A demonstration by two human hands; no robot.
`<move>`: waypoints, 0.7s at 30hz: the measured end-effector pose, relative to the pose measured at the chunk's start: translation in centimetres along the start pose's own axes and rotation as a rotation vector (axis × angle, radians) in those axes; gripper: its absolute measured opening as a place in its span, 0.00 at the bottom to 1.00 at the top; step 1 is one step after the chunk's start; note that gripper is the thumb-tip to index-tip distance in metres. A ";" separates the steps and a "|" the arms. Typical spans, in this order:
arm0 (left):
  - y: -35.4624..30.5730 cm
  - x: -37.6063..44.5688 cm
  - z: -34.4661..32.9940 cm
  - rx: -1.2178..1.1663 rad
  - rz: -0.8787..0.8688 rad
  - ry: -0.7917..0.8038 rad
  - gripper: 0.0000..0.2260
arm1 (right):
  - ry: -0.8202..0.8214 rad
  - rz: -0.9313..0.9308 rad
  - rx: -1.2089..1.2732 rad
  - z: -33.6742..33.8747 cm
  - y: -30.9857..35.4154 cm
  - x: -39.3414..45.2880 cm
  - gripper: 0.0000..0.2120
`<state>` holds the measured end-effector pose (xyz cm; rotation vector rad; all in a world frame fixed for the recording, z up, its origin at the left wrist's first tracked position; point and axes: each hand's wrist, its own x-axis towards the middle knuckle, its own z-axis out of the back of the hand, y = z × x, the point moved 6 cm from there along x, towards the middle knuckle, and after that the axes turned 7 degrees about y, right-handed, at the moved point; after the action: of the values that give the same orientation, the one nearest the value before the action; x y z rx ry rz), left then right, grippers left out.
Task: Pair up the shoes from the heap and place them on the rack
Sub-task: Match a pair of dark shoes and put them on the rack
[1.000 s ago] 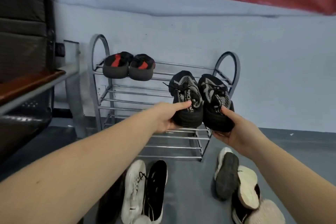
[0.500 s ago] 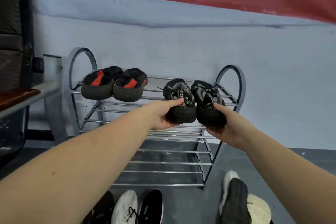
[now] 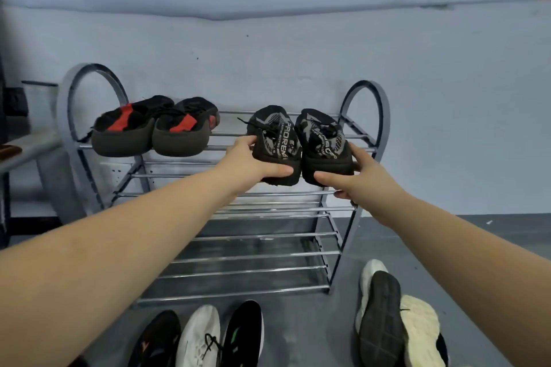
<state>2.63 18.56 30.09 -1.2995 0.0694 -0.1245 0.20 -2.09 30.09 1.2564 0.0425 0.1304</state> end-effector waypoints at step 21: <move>-0.4 8.1 0.3 0.597 0.035 -0.127 0.37 | -0.180 -0.011 -0.445 2.4 1.0 7.2 0.28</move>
<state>10.63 17.72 30.73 -0.7069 -0.0519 -0.0272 7.48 -3.20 32.04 0.8191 -0.1288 0.0141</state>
